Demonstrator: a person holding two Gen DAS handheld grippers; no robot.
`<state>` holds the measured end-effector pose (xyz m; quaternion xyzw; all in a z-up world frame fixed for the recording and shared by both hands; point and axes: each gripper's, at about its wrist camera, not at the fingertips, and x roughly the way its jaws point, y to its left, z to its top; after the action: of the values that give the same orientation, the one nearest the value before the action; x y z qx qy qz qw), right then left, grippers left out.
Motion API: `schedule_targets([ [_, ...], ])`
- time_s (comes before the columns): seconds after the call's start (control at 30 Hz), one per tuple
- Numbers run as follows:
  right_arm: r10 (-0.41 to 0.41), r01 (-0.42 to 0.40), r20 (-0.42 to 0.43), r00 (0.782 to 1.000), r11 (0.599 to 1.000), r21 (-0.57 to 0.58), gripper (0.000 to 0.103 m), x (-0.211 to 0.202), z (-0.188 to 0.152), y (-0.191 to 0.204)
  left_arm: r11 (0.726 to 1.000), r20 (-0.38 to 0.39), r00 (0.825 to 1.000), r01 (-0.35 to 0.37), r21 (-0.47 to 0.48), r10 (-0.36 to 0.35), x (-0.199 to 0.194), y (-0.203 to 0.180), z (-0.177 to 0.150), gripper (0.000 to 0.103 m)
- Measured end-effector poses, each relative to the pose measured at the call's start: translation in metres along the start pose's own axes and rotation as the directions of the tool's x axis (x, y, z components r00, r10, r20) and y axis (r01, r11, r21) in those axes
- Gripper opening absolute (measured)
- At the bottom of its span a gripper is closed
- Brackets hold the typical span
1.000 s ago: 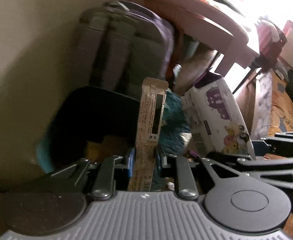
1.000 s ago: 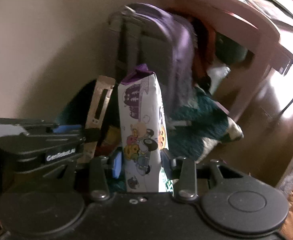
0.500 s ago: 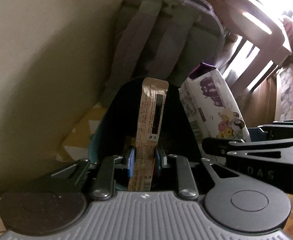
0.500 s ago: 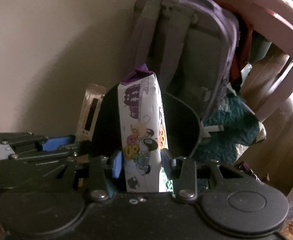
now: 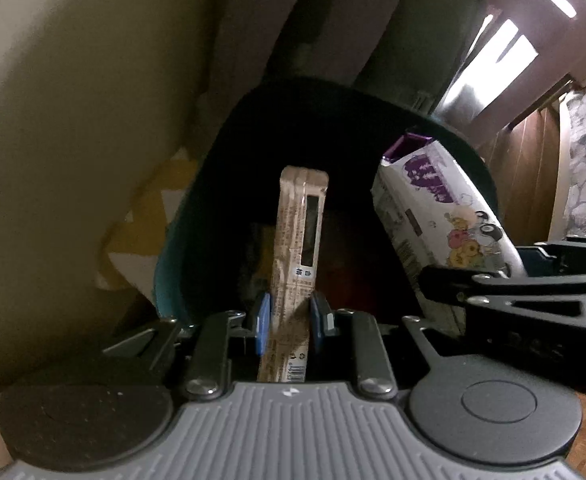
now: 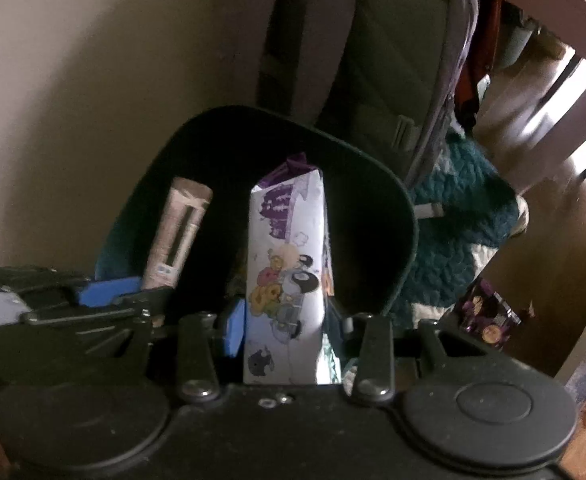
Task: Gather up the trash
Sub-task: 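Carry the printed snack box and paper strip with both tools over the green bin, then open both tools over the bin, dropping the snack box and paper strip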
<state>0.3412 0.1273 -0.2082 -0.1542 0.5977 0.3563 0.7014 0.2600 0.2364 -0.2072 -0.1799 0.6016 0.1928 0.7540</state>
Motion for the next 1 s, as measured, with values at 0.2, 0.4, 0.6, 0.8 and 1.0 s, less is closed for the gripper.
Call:
schedule_targets([
  [0.2, -0.013, 0.016, -0.056, 0.998, 0.999, 0.050, 0.043, 0.011, 0.003, 0.000, 1.000, -0.077, 0.997, -0.009, -0.013, 0.008, 0.020, 0.007, 0.009, 0.021],
  [0.4, -0.022, 0.026, -0.075, 0.997, 0.998, 0.053, 0.046, 0.013, -0.001, 0.001, 1.000, -0.082, 0.997, -0.004, -0.023, 0.002, 0.022, 0.011, 0.007, 0.023],
  [0.6, -0.029, 0.030, -0.038, 0.999, 0.999, 0.030, 0.049, 0.004, -0.009, 0.003, 1.000, -0.018, 1.000, 0.010, -0.019, -0.010, 0.008, 0.010, -0.007, 0.056],
  [0.8, 0.008, -0.008, 0.038, 0.999, 1.000, 0.021, 0.059, -0.023, -0.026, -0.002, 1.000, 0.058, 0.998, 0.030, -0.002, -0.030, -0.020, 0.005, -0.017, 0.064],
  [1.0, 0.027, -0.028, 0.119, 0.993, 1.000, 0.010, 0.063, -0.057, -0.048, -0.006, 0.999, 0.131, 0.991, 0.020, 0.041, -0.026, -0.050, -0.013, -0.027, 0.064],
])
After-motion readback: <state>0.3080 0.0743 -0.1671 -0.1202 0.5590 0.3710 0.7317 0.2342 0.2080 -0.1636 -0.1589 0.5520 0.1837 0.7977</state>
